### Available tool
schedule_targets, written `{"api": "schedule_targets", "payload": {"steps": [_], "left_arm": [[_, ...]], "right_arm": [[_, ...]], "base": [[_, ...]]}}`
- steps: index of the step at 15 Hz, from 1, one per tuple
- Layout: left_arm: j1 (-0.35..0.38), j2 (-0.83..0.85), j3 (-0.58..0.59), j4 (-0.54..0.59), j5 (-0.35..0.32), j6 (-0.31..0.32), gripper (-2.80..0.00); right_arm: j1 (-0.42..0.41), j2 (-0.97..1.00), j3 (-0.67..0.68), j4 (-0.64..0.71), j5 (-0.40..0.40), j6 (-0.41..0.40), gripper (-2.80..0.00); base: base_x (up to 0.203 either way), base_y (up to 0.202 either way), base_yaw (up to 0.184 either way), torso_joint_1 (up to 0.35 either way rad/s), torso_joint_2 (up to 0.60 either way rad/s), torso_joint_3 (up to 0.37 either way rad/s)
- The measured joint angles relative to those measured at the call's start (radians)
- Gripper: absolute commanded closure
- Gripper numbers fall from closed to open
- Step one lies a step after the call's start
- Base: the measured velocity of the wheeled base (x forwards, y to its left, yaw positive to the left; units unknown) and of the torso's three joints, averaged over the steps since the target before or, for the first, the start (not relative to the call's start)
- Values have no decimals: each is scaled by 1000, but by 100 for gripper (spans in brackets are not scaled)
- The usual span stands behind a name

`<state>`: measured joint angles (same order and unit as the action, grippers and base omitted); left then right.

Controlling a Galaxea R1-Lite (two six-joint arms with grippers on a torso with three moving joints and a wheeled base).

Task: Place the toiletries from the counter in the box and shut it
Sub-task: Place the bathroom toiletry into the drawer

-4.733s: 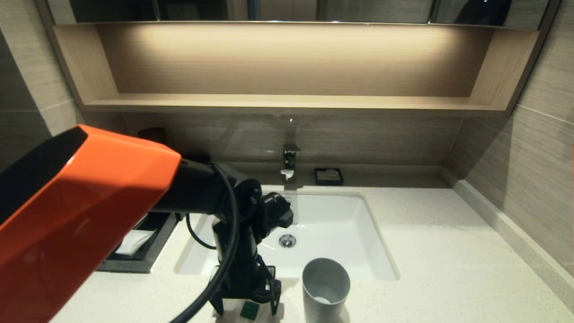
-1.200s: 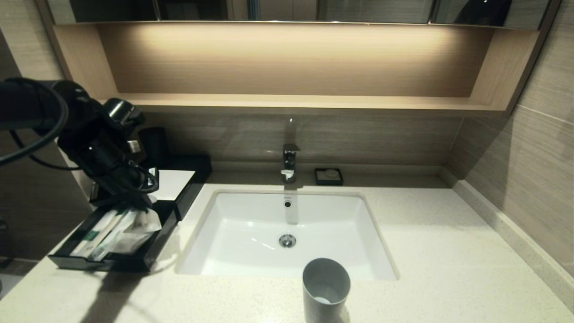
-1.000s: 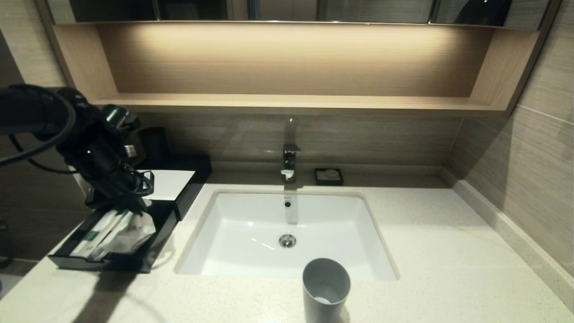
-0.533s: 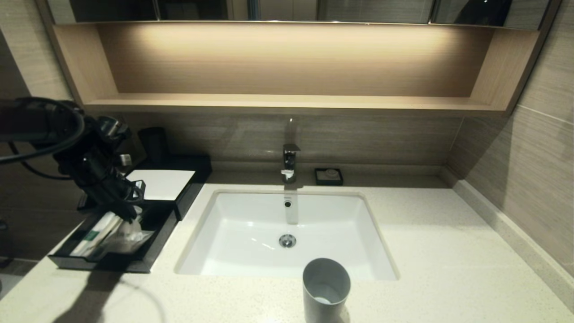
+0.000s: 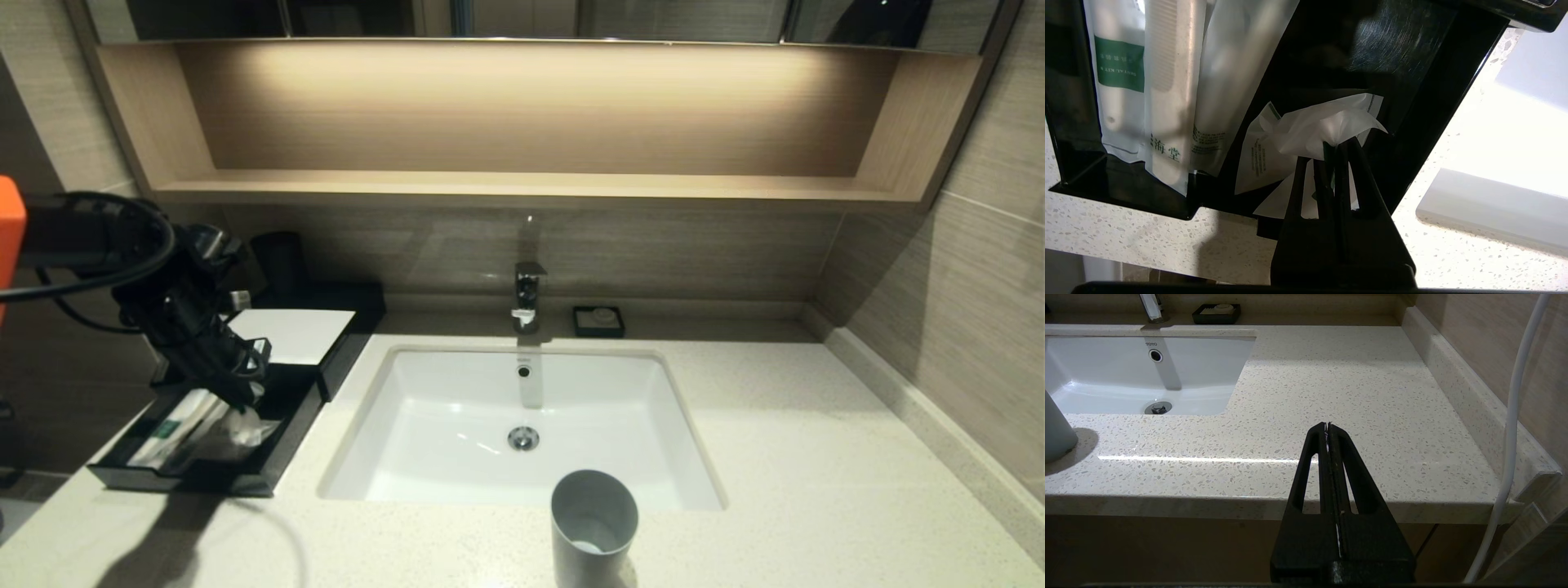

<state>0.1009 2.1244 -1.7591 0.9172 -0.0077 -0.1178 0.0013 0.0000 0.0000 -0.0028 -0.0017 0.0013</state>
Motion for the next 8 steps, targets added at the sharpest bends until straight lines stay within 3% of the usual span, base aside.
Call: {"api": "schedule_targets", "payload": {"steps": [8], "left_arm": [[0, 39, -1, -24, -2, 54, 0]], "right_arm": [[0, 0, 0, 0, 0, 0, 0]], "base": [[0, 0, 0, 0, 0, 0]]}}
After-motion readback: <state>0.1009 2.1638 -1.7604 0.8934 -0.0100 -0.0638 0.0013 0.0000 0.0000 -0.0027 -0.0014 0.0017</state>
